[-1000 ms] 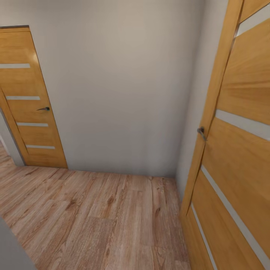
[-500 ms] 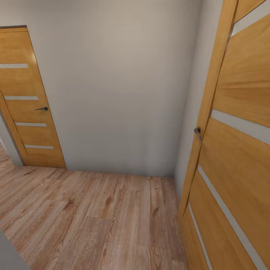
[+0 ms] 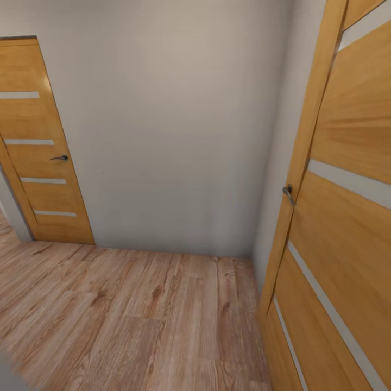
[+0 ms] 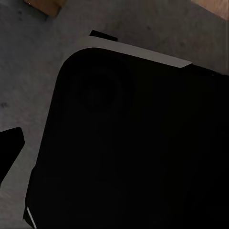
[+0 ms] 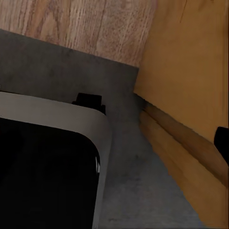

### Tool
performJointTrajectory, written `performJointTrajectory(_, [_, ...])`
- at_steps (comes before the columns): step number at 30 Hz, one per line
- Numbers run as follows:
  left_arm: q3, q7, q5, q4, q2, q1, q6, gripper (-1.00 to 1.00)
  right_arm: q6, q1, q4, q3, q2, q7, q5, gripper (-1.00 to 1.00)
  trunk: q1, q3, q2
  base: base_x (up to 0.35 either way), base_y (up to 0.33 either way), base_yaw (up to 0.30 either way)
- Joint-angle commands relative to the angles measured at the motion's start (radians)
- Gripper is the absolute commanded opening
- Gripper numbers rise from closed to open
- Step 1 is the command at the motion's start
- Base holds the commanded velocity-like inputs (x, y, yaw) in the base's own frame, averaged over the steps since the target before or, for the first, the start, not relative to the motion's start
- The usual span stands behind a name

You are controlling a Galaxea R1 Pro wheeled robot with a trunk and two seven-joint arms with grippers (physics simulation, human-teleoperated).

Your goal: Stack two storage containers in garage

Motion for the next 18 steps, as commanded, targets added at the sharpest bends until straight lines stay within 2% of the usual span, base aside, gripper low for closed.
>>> performJointTrajectory(1, [0.001,0.0,0.004,-0.001,0.0,0.0,-0.002,1.0,-0.006,-0.001,0.003,0.008,0.0,0.004,-0.01,1.0,0.0,-0.001,0.0,0.271,0.0,0.0])
performJointTrajectory(18, [0.001,0.0,0.004,0.0,-0.001,0.0,0.0,1.0,-0.007,-0.001,0.003,0.009,0.0,0.004,-0.009,1.0,0.0,-0.001,0.0,0.314,0.0,0.0])
